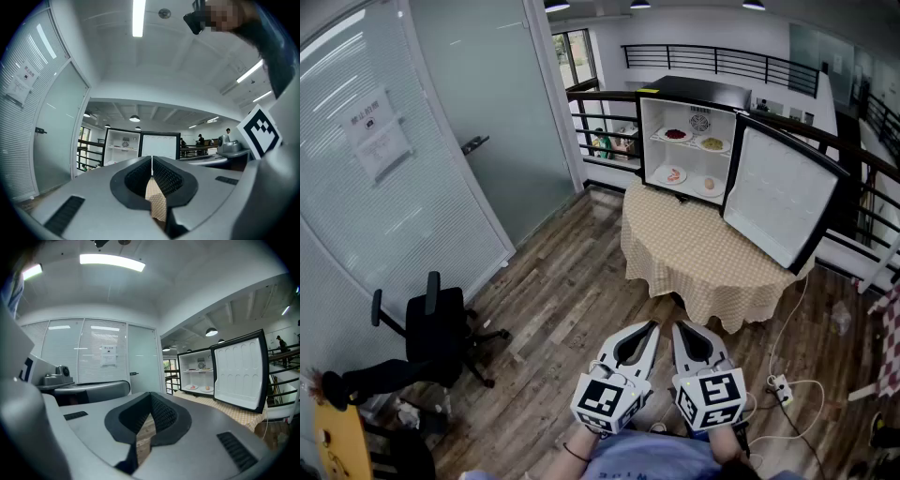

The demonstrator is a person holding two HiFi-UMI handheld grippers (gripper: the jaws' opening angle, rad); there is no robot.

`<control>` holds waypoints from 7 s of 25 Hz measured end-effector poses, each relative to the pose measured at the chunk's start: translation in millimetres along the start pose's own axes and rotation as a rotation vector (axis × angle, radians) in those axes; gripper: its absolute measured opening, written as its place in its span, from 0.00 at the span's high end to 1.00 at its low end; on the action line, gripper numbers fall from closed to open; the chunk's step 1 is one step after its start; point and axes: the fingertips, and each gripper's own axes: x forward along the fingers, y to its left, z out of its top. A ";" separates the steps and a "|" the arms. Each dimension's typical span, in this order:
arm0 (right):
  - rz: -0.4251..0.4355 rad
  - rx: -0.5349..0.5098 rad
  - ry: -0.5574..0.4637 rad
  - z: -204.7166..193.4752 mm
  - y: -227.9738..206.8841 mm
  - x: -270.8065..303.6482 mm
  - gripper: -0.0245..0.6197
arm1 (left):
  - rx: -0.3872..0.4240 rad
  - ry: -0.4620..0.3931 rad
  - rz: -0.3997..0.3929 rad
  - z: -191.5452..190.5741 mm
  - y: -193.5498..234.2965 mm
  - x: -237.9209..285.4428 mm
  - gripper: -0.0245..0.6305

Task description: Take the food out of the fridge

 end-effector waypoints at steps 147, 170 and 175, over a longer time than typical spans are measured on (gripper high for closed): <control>-0.526 1.017 -0.231 87.7 -525.1 515.0 0.78 | -0.070 0.214 -0.577 -37.6 299.2 659.6 0.93; -0.395 1.127 -0.284 80.3 -501.4 482.1 0.86 | -0.351 0.225 -0.703 -35.8 298.2 670.1 0.68; -0.344 1.151 -0.303 81.6 -497.2 480.1 0.87 | -0.321 0.271 -0.722 -48.2 296.5 685.4 0.65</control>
